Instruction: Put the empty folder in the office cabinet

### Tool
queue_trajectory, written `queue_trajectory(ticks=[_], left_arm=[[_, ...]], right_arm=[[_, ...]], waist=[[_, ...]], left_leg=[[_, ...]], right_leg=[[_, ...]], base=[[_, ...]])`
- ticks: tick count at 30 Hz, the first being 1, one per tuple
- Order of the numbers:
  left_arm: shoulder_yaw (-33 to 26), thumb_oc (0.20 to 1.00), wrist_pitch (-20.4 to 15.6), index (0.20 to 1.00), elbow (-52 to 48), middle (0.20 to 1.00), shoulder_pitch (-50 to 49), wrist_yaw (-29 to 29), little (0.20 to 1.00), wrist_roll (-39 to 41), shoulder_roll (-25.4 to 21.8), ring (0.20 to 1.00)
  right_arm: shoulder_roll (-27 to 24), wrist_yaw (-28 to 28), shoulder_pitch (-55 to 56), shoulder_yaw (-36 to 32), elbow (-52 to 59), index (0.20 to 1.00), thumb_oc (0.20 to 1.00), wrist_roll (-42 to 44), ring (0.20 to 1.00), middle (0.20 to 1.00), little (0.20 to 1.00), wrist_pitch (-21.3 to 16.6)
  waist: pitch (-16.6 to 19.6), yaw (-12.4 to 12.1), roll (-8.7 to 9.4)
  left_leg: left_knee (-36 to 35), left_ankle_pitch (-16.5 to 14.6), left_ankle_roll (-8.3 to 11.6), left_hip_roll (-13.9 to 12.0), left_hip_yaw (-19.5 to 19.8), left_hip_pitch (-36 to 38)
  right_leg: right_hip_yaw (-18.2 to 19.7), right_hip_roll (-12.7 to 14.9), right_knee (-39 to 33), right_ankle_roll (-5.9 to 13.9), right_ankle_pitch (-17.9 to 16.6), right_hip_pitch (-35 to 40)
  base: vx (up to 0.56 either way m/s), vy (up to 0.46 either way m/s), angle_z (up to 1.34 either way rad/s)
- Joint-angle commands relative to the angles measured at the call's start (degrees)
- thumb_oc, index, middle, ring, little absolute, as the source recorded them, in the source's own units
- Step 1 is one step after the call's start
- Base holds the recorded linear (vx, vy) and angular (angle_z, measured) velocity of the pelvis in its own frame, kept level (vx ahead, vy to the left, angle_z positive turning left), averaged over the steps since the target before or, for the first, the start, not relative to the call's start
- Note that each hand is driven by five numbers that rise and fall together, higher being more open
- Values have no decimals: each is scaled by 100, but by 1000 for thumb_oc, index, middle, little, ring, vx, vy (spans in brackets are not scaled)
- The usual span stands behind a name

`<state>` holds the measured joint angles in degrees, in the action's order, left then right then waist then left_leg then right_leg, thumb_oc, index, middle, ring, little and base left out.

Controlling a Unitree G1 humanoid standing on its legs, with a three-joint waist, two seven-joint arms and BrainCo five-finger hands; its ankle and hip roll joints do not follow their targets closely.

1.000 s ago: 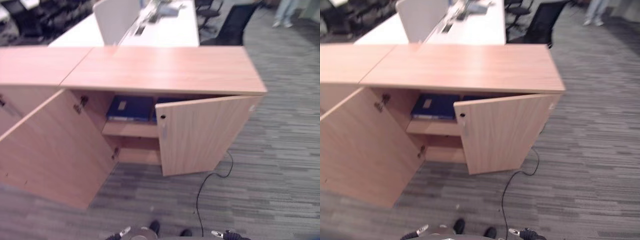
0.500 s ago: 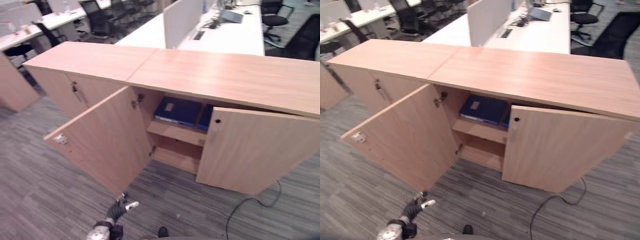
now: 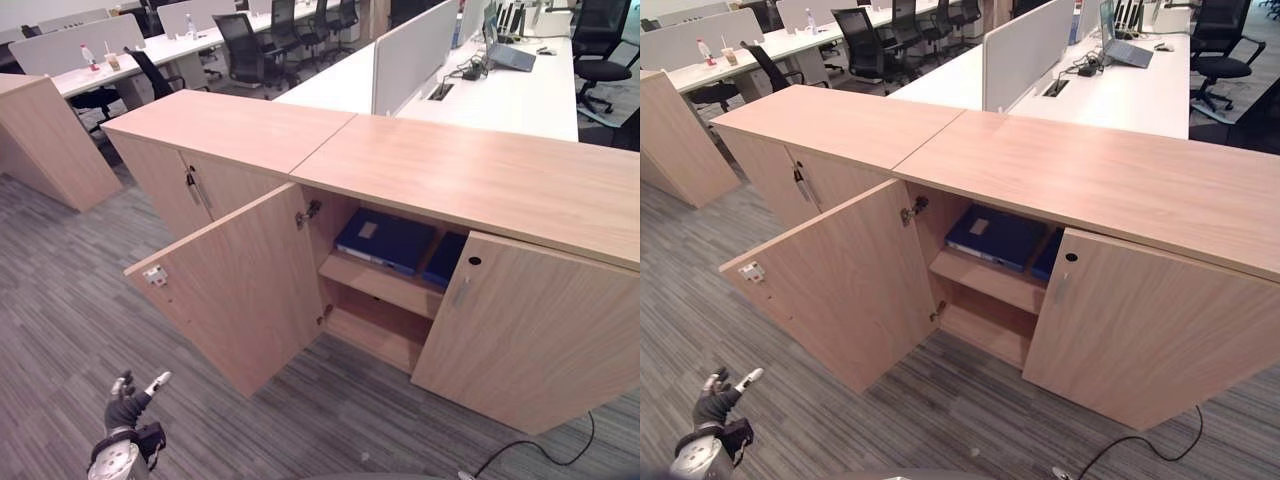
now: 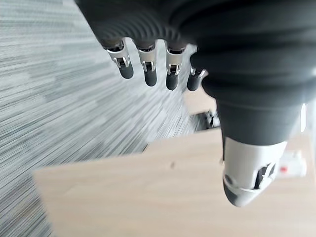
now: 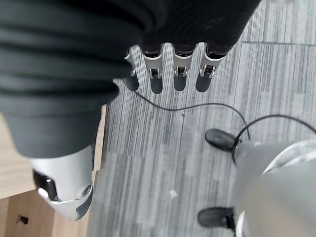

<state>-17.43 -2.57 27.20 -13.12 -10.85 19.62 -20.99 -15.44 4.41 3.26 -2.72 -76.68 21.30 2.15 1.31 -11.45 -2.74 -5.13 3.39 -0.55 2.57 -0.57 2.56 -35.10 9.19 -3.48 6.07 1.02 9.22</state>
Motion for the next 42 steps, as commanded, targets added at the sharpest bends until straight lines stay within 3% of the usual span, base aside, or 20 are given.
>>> queue_trajectory(ticks=[1, 8, 16, 22, 23, 26, 27, 36, 42], left_arm=[[-364, 1000, -208, 1000, 49, 1000, 257, -272, 1000, -212, -665, 1000], [-343, 1000, -165, 1000, 349, 1000, 848, -372, 1000, -410, -1266, 1000], [-484, 1000, -145, 1000, 973, 1000, 1318, -501, 1000, -360, -2017, 1000], [-101, 1000, -103, 1000, 1115, 1000, 1814, -291, 1000, -531, -2567, 1000], [-10, 1000, -105, 1000, 1147, 1000, 1901, -232, 1000, -529, -2605, 1000], [157, 1000, -123, 1000, 1199, 1000, 2044, -146, 1000, -494, -2662, 1000], [259, 1000, -138, 1000, 1251, 1000, 2167, -115, 1000, -451, -2656, 1000], [1386, 1000, -188, 1000, 2570, 1000, 3362, 380, 1000, 264, -2564, 1000], [2065, 1000, -156, 1000, 2875, 1000, 3791, 783, 1000, 425, -1939, 1000]], right_arm=[[108, -43, -128, 97, -117, 1000, 1000, -51, 1000, 1000, 1000, 95], [19, -69, -61, 68, -47, 1000, 1000, -102, 1000, 1000, 1000, 106], [-48, -91, -53, 117, 129, 1000, 1000, -102, 1000, 1000, 1000, 85], [-75, -154, -13, 154, 109, 1000, 1000, -79, 1000, 1000, 1000, 66], [-81, -172, -16, 157, 96, 1000, 1000, -80, 1000, 1000, 1000, 64], [-89, -195, -16, 178, 91, 1000, 1000, -95, 1000, 1000, 1000, 59], [-105, -194, -25, 186, 94, 1000, 1000, -91, 1000, 1000, 1000, 53], [-161, -230, -176, 407, 89, 1000, 1000, -37, 1000, 1000, 1000, -16], [-169, -265, -252, 511, -51, 1000, 1000, -70, 1000, 1000, 1000, -23]], waist=[[37, -3, 160], [85, 147, 167], [92, 353, 179], [35, 476, 287], [14, 496, 296], [45, 519, 337], [17, 546, 346], [16, 759, 427], [23, 882, 448]], left_leg=[[13, -428, 230, 73, 138, -253], [13, -523, 201, 139, 52, -193], [13, -656, 134, 155, -200, -83], [13, -738, 71, 125, -371, -23], [13, -628, 32, 144, -443, -74], [13, -758, 56, 122, -421, -5], [13, -654, 20, 136, -499, -45], [13, -701, -8, 92, -679, 34], [13, -754, -31, 75, -814, 130]], right_leg=[[203, 204, -78, 194, 217, 182], [267, 310, -55, 300, 133, 182], [598, 393, -5, 417, 10, 57], [839, 402, 36, 503, -97, -60], [782, 429, 48, 477, -204, -127], [899, 410, 48, 528, -130, -92], [848, 434, 67, 496, -222, -154], [1068, 410, 103, 539, -308, -263], [1159, 408, 131, 568, -329, -277]], base=[[32, 35, -6], [44, 58, -5], [31, 58, -18], [-15, 33, -19], [-92, 63, -13], [1, 17, -13], [-10, 22, -13], [-12, 17, -9], [1, 11, -8]])
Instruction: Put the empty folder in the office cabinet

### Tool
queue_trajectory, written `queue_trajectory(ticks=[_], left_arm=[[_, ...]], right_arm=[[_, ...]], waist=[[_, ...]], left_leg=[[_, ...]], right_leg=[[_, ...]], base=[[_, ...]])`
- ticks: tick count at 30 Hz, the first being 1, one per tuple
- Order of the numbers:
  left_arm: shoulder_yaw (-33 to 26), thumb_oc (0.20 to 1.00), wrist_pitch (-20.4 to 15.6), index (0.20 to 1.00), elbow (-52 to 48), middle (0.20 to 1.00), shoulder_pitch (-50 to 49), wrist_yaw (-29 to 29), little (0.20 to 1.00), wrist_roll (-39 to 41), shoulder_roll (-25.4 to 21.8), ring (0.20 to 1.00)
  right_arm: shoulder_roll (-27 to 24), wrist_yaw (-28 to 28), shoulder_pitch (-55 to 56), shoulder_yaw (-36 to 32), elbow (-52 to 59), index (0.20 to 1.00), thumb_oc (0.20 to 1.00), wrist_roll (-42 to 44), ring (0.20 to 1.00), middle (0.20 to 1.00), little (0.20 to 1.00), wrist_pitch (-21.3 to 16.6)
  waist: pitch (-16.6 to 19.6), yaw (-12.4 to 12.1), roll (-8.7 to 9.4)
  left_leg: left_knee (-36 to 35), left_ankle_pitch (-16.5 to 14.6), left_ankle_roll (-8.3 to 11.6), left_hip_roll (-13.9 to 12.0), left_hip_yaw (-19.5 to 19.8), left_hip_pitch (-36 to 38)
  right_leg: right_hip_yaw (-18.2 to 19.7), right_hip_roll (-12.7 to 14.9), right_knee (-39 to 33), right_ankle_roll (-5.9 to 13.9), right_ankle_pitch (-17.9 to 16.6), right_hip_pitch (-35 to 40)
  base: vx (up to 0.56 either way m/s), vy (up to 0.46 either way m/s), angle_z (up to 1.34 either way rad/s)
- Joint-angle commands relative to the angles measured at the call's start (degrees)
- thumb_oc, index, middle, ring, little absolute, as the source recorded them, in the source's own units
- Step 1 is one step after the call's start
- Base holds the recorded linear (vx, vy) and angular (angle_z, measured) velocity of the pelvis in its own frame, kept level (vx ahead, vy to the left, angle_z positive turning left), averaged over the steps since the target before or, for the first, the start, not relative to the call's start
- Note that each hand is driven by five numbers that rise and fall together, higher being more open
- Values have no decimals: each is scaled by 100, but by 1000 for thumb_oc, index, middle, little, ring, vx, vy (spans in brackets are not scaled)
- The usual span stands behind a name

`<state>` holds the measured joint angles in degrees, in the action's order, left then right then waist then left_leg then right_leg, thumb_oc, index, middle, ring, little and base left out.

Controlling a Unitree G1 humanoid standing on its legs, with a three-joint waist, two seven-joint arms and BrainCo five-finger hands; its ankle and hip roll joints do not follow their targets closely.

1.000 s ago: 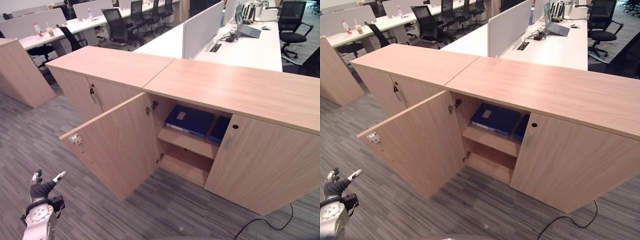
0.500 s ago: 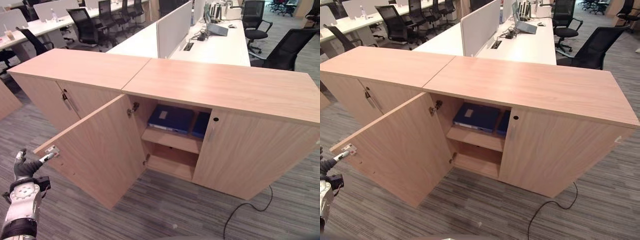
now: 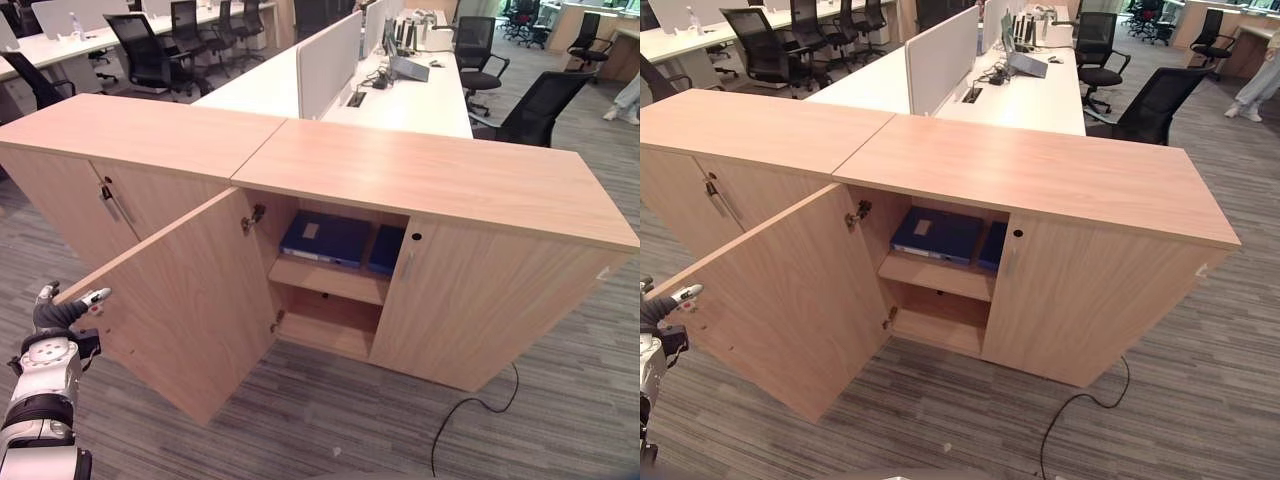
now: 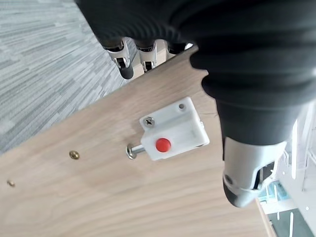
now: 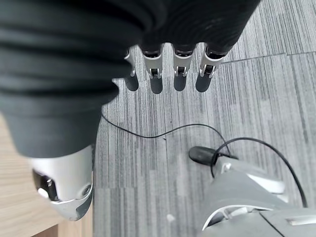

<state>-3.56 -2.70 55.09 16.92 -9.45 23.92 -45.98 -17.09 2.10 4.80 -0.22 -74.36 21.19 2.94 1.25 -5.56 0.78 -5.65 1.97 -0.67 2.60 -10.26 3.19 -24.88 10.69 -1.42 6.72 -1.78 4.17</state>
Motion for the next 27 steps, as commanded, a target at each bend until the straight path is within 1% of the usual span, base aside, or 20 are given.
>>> queue_trajectory(ticks=[1, 5, 7, 8, 9, 10, 11, 14, 15, 16, 17, 18, 19, 20, 21, 22, 23, 24, 25, 27], left_arm=[[800, 1000, -143, 1000, 49, 1000, 835, 687, 1000, -64, 660, 1000], [1119, 1000, -100, 1000, 32, 1000, 926, 834, 1000, -185, 977, 1000], [1327, 1000, -98, 1000, -75, 1000, 968, 900, 1000, -174, 1340, 1000], [1328, 1000, -97, 1000, -76, 1000, 968, 899, 1000, -175, 1342, 1000], [1444, 1000, -112, 1000, -410, 1000, 884, 932, 1000, -63, 1589, 1000], [1444, 1000, -110, 1000, -414, 1000, 881, 930, 1000, -64, 1591, 1000], [1700, 1000, -113, 1000, -879, 1000, 764, 1047, 1000, -199, 1825, 1000], [2099, 1000, -104, 1000, -1633, 1000, 448, 1310, 1000, -68, 2270, 1000], [2099, 1000, -101, 1000, -1637, 1000, 444, 1309, 1000, -68, 2270, 1000], [2376, 1000, -120, 1000, -2276, 1000, 173, 1541, 1000, -83, 2351, 1000], [2376, 1000, -116, 1000, -2283, 1000, 168, 1540, 1000, -83, 2349, 1000], [2539, 1000, -110, 1000, -2634, 1000, 33, 1676, 1000, -48, 2349, 1000], [2871, 1000, -85, 1000, -3481, 1000, -245, 2058, 1000, 236, 2218, 1000], [2870, 1000, -78, 1000, -3491, 1000, -252, 2057, 1000, 238, 2211, 1000], [3021, 1000, -60, 1000, -3861, 1000, -349, 2227, 1000, 434, 2143, 1000], [3312, 1000, 40, 1000, -4432, 1000, -458, 2577, 1000, 936, 2049, 1000], [3312, 1000, 45, 1000, -4439, 1000, -461, 2577, 1000, 939, 2043, 1000], [3611, 1000, 164, 1000, -4913, 1000, -497, 2844, 1000, 1479, 2011, 1000], [3611, 1000, 168, 1000, -4920, 1000, -500, 2842, 1000, 1483, 2005, 1000], [3946, 1000, 351, 1000, -5450, 1000, -526, 3084, 1000, 2149, 2006, 1000]], right_arm=[[7, -35, -420, 275, -292, 1000, 1000, -68, 1000, 1000, 1000, -105], [40, -60, -454, 278, -317, 1000, 1000, -58, 1000, 1000, 1000, -114], [77, -72, -488, 297, -328, 1000, 1000, -30, 1000, 1000, 1000, -125], [76, -72, -487, 296, -328, 1000, 1000, -30, 1000, 1000, 1000, -125], [97, -71, -509, 299, -330, 1000, 1000, -13, 1000, 1000, 1000, -127], [96, -71, -508, 299, -330, 1000, 1000, -14, 1000, 1000, 1000, -127], [133, -68, -533, 270, -350, 1000, 1000, 17, 1000, 1000, 1000, -127], [250, -100, -603, 243, -395, 1000, 1000, 107, 1000, 1000, 1000, -142], [250, -100, -602, 244, -395, 1000, 1000, 107, 1000, 1000, 1000, -143], [295, -104, -652, 213, -441, 1000, 1000, 127, 1000, 1000, 1000, -153], [296, -104, -649, 213, -441, 1000, 1000, 127, 1000, 1000, 1000, -154], [316, -97, -663, 196, -459, 1000, 1000, 151, 1000, 1000, 1000, -164], [376, -130, -702, 186, -455, 1000, 1000, 190, 1000, 1000, 1000, -174], [379, -130, -700, 188, -455, 1000, 1000, 190, 1000, 1000, 1000, -174], [416, -137, -712, 201, -452, 1000, 1000, 216, 1000, 1000, 1000, -174], [464, -191, -721, 244, -442, 1000, 1000, 246, 1000, 1000, 1000, -180], [467, -190, -719, 244, -441, 1000, 1000, 246, 1000, 1000, 1000, -180], [506, -232, -731, 313, -437, 1000, 1000, 246, 1000, 1000, 1000, -177], [508, -232, -730, 313, -437, 1000, 1000, 246, 1000, 1000, 1000, -177], [559, -270, -759, 392, -459, 1000, 1000, 228, 1000, 1000, 1000, -174]], waist=[[30, 306, 100], [26, 327, 109], [8, 351, 109], [7, 350, 108], [-14, 345, 109], [-13, 344, 108], [-29, 331, 113], [-74, 281, 107], [-73, 281, 107], [-90, 237, 94], [-88, 237, 95], [-100, 218, 88], [-133, 174, 77], [-131, 174, 80], [-147, 156, 74], [-162, 146, 60], [-160, 144, 63], [-179, 133, 56], [-178, 131, 58], [-211, 128, 57]], left_leg=[[65, -615, -22, 69, 154, 75], [65, -625, -31, 76, 146, 90], [65, -631, -44, 86, 160, 109], [65, -631, -44, 86, 160, 110], [65, -633, -54, 92, 174, 115], [65, -633, -54, 92, 174, 116], [65, -631, -63, 105, 199, 116], [65, -638, -87, 120, 261, 116], [65, -639, -87, 120, 261, 117], [65, -643, -94, 129, 296, 110], [65, -643, -94, 129, 296, 110], [65, -645, -95, 131, 313, 110], [65, -654, -102, 134, 341, 107], [65, -654, -102, 134, 341, 108], [65, -655, -105, 138, 354, 108], [65, -658, -106, 146, 369, 103], [65, -659, -106, 146, 368, 103], [65, -663, -116, 156, 387, 97], [65, -664, -117, 156, 386, 97], [65, -675, -127, 165, 401, 99]], right_leg=[[147, 260, -78, 504, -48, 231], [155, 273, -61, 511, -45, 227], [152, 288, -29, 503, -36, 226], [152, 288, -28, 503, -36, 227], [146, 303, -9, 496, -37, 220], [147, 303, -9, 497, -37, 220], [125, 311, -4, 497, -42, 225], [93, 326, -14, 495, -38, 232], [93, 326, -15, 495, -38, 233], [48, 327, -32, 497, -32, 243], [48, 326, -33, 497, -32, 243], [17, 330, -37, 499, -26, 254], [-1, 339, -42, 503, -16, 264], [-1, 339, -42, 503, -16, 264], [-2, 342, -40, 505, -16, 264], [-9, 348, -43, 508, -22, 264], [-9, 348, -43, 508, -22, 264], [-16, 353, -31, 509, -26, 256], [-15, 353, -30, 509, -26, 255], [-20, 363, -15, 516, -35, 252]], base=[[0, 0, 0], [0, 0, 0], [-1, 5, 8], [-3, 10, 13], [-2, 6, 10], [-1, 9, 15], [1, 3, 18], [0, 2, 28], [4, 0, 43], [4, 1, 45], [6, 1, 15], [4, -6, 19], [4, -6, 25], [4, -7, 30], [10, -2, 25], [10, -2, 14], [0, 0, 0], [1, -7, -23], [0, -15, -32], [-3, -19, -20]])
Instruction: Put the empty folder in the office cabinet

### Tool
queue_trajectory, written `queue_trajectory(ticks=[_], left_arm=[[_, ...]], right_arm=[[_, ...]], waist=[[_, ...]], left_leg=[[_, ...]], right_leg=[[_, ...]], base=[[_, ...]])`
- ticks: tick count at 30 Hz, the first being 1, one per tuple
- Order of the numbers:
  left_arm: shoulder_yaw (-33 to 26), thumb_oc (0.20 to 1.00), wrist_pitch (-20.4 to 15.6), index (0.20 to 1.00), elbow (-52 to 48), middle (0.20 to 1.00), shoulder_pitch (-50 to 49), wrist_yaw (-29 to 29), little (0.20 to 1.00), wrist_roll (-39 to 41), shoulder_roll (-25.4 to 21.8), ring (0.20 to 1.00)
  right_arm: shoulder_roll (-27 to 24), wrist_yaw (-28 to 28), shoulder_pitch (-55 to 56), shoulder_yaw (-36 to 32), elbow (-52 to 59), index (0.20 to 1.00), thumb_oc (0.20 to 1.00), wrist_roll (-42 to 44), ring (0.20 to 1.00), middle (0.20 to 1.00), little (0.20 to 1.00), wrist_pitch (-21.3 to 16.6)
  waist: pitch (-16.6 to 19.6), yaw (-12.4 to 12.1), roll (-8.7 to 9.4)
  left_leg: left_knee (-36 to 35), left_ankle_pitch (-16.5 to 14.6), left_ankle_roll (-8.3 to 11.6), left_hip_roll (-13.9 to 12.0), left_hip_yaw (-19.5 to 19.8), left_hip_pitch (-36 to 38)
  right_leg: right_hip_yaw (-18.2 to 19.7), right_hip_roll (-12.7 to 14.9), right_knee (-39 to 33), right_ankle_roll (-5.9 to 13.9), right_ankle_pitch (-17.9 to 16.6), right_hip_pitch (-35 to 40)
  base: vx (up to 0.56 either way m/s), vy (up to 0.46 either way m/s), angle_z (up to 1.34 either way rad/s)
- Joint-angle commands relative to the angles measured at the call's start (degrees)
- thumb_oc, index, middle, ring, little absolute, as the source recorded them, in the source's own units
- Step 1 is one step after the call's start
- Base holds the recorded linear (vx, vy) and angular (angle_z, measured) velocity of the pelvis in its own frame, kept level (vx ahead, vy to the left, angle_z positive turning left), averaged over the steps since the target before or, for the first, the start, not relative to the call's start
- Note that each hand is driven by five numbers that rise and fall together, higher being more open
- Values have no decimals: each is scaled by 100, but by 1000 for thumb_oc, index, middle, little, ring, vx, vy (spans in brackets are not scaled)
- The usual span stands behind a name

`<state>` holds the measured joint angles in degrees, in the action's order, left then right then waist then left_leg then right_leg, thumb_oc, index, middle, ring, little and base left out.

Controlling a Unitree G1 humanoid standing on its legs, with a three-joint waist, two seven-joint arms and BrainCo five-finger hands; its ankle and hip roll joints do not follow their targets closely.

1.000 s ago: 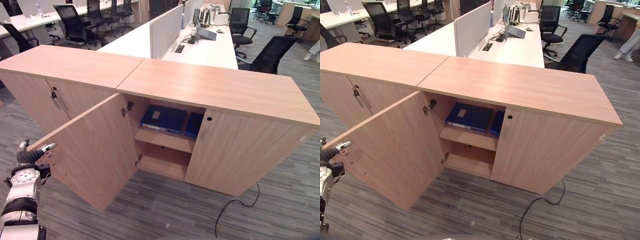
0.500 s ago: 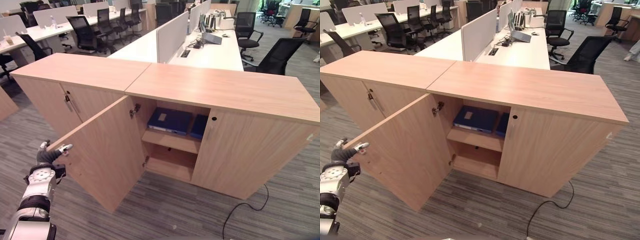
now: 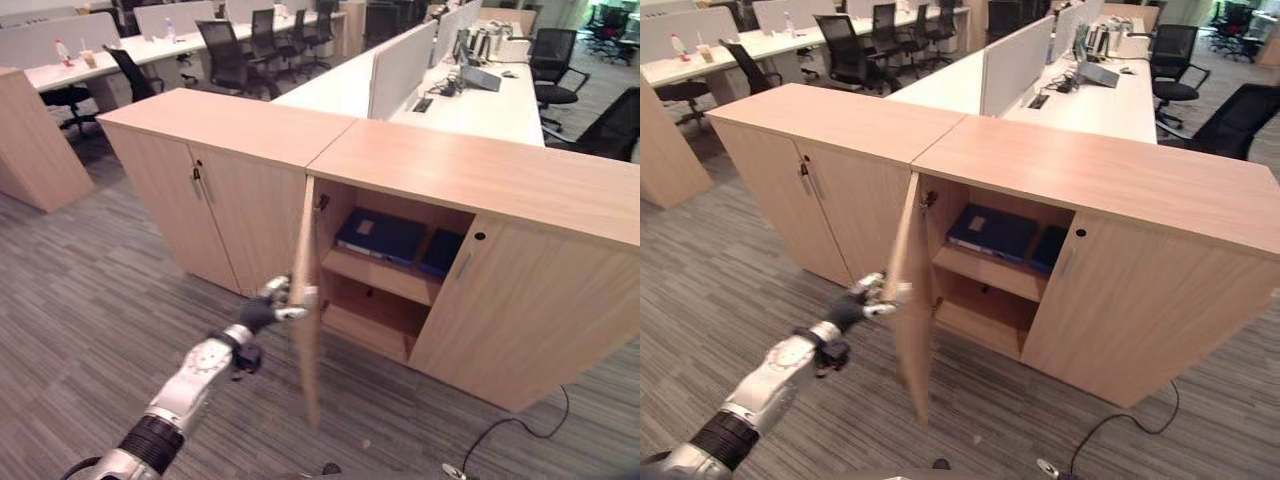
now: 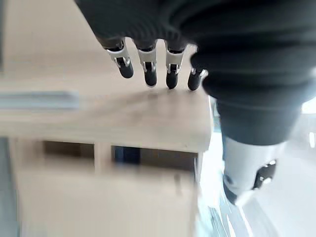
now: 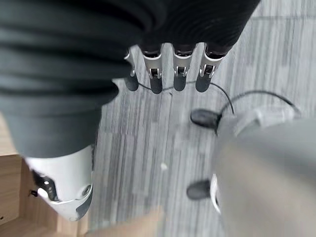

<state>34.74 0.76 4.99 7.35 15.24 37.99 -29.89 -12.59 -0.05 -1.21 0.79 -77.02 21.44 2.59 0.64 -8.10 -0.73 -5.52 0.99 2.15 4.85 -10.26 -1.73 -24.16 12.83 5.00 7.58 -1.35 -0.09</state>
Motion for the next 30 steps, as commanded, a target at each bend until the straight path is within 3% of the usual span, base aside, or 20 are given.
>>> queue_trajectory(ticks=[1, 12, 18, 19, 26, 30], left_arm=[[175, 1000, 9, 1000, -536, 1000, 441, 618, 1000, 878, 411, 1000], [313, 1000, -61, 1000, -819, 1000, 489, 608, 1000, 1051, 220, 1000], [-127, 1000, -244, 1000, -672, 1000, 0, 423, 1000, 784, 217, 1000], [-263, 1000, -369, 1000, -531, 1000, -110, 249, 1000, 604, 311, 1000], [-1099, 1000, -346, 1000, 364, 1000, -834, -18, 1000, 297, 647, 1000], [-1542, 1000, -175, 1000, 1682, 1000, -1170, -140, 1000, -77, 898, 1000]], right_arm=[[112, -58, -172, 312, -189, 1000, 1000, 195, 1000, 1000, 1000, -145], [159, -67, -185, 466, -182, 1000, 1000, 73, 1000, 1000, 1000, -182], [218, -46, -122, 396, -265, 1000, 1000, 151, 1000, 1000, 1000, -194], [233, -50, -47, 451, -187, 1000, 1000, 140, 1000, 1000, 1000, -235], [65, -52, 63, 148, -183, 1000, 1000, 284, 1000, 1000, 1000, -203], [-22, -39, 93, 47, -204, 1000, 1000, 267, 1000, 1000, 1000, -150]], waist=[[-159, 383, 205], [-152, 407, 168], [-133, 404, 147], [-130, 413, 154], [-107, 418, 174], [-78, 484, 142]], left_leg=[[52, -578, -413, -59, 408, 589], [52, -580, -382, -83, 406, 634], [52, -593, -341, -150, 351, 710], [52, -588, -332, -166, 355, 716], [52, -543, -277, -269, 303, 709], [52, -511, -231, -361, 230, 702]], right_leg=[[-90, 147, -648, 427, -74, 678], [-79, 122, -633, 388, -41, 713], [-60, 72, -681, 346, 9, 770], [-63, 51, -687, 324, 29, 783], [-12, -61, -763, 255, 75, 787], [64, -152, -750, 188, 136, 748]], base=[[-4, -16, -22], [1, -15, -27], [3, -36, -1], [-5, -51, -7], [-6, -53, -4], [-6, -67, -5]])
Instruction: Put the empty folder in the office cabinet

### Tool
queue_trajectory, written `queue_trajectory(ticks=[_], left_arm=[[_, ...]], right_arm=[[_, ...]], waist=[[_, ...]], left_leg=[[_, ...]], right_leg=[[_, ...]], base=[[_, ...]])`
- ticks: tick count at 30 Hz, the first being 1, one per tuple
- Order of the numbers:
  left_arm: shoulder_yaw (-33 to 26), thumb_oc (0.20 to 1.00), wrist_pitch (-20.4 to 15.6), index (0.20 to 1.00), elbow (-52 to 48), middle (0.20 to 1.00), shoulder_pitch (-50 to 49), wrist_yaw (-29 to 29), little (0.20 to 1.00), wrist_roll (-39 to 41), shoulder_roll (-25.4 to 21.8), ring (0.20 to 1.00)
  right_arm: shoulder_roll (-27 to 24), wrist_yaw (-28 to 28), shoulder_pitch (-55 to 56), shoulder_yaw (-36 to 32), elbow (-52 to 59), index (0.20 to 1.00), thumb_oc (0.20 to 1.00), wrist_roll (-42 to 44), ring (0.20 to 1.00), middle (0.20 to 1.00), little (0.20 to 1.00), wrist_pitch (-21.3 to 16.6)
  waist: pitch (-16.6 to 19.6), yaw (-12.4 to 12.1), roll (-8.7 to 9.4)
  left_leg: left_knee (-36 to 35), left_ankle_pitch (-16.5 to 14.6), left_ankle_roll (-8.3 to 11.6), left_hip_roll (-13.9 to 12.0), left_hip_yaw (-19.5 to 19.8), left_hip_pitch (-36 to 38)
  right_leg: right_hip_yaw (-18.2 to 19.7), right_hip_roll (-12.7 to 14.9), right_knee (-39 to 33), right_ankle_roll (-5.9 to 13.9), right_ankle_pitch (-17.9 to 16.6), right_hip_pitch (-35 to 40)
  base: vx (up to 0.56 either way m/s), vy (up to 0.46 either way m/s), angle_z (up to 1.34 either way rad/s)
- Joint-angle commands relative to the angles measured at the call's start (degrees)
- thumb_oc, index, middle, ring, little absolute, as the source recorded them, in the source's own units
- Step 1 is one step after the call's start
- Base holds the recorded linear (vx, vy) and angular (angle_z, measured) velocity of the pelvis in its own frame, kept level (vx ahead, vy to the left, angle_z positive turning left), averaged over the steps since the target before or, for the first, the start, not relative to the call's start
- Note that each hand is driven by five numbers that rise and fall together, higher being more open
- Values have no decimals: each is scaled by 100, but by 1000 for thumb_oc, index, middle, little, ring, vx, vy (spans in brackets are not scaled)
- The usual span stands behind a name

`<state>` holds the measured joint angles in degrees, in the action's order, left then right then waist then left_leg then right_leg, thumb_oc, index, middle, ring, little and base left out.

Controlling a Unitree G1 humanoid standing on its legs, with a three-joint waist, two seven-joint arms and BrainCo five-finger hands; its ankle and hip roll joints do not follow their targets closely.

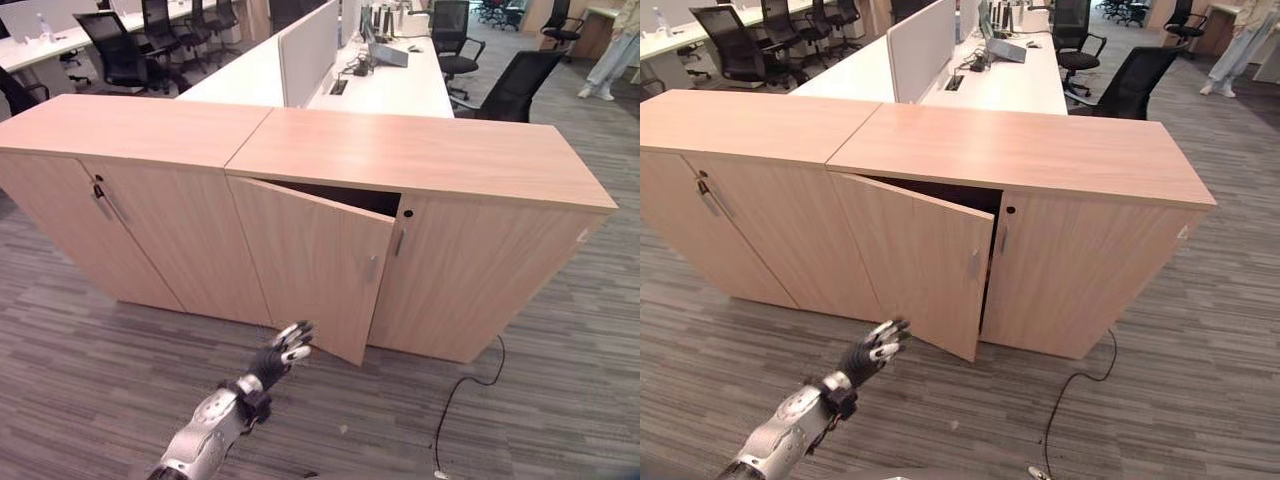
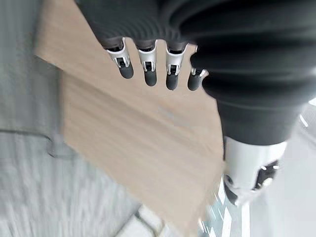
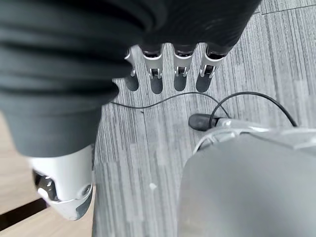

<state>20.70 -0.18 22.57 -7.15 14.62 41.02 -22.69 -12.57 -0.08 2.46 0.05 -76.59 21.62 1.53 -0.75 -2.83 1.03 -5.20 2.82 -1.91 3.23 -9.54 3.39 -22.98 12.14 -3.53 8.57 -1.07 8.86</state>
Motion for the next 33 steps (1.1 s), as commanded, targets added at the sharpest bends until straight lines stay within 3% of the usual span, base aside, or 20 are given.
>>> queue_trajectory(ticks=[1, 2, 6, 10, 12, 13, 18, 26, 33], left_arm=[[-298, 1000, -40, 1000, 408, 1000, 211, -149, 1000, -514, 303, 1000], [-546, 1000, -164, 1000, 1465, 1000, 272, -299, 1000, -1278, 484, 1000], [-787, 1000, -344, 1000, 3060, 1000, 519, -736, 1000, -2416, 700, 1000], [-1032, 1000, -369, 1000, 4237, 1000, 699, -955, 1000, -2660, 873, 1000], [-1451, 1000, -453, 1000, 4770, 1000, 638, -1120, 1000, -2703, 838, 1000], [-1448, 1000, -524, 1000, 4907, 1000, 674, -1266, 1000, -2912, 829, 1000], [-1333, 1000, -550, 1000, 5189, 1000, 657, -1602, 1000, -3190, 993, 1000], [-999, 1000, -500, 1000, 5128, 1000, 538, -1020, 1000, -2864, 1290, 1000], [-212, 1000, -598, 1000, 4827, 1000, 718, -860, 1000, -3693, 1269, 1000]], right_arm=[[-46, -33, -270, 107, -252, 1000, 1000, 264, 1000, 1000, 1000, -39], [-54, -33, -259, 122, -210, 1000, 1000, 292, 1000, 1000, 1000, -64], [-58, -24, -229, 218, -140, 1000, 1000, 295, 1000, 1000, 1000, -118], [-93, -24, -217, 295, -168, 1000, 1000, 315, 1000, 1000, 1000, -146], [-115, -22, -220, 336, -85, 1000, 1000, 387, 1000, 1000, 1000, -175], [36, 87, -164, 400, 49, 1000, 1000, 378, 1000, 1000, 1000, -331], [262, 209, -239, 556, -212, 1000, 1000, 332, 1000, 1000, 1000, -314], [65, 136, -388, 633, -462, 1000, 1000, -76, 1000, 1000, 1000, -195], [-21, 82, -488, 888, -498, 1000, 1000, -575, 1000, 1000, 1000, -113]], waist=[[71, -16, -33], [86, 35, -27], [121, 82, 2], [155, 115, 32], [153, 135, 88], [147, 146, 90], [117, 171, 46], [114, 205, -110], [117, 286, -189]], left_leg=[[20, -680, 189, -224, 149, 189], [20, -649, 222, -270, 126, 176], [20, -618, 272, -338, 86, 152], [20, -601, 314, -376, 28, 145], [20, -578, 356, -426, -24, 135], [20, -572, 361, -436, -37, 130], [20, -569, 385, -469, -67, 133], [20, -573, 437, -544, -116, 217], [20, -591, 469, -595, -171, 261]], right_leg=[[-36, -120, 90, 64, 123, -151], [-4, -187, 58, 11, 144, -169], [37, -268, -12, -46, 157, -169], [89, -340, -80, -89, 150, -166], [124, -400, -105, -120, 158, -178], [148, -411, -107, -125, 163, -190], [167, -453, -124, -149, 189, -195], [122, -510, -147, -173, 245, -110], [137, -544, -147, -183, 275, -94]], base=[[7, -103, -22], [5, -104, -19], [6, -67, -7], [17, -58, -4], [21, -80, -13], [10, -51, -6], [5, -22, -7], [6, -3, -1], [2, -3, -1]])
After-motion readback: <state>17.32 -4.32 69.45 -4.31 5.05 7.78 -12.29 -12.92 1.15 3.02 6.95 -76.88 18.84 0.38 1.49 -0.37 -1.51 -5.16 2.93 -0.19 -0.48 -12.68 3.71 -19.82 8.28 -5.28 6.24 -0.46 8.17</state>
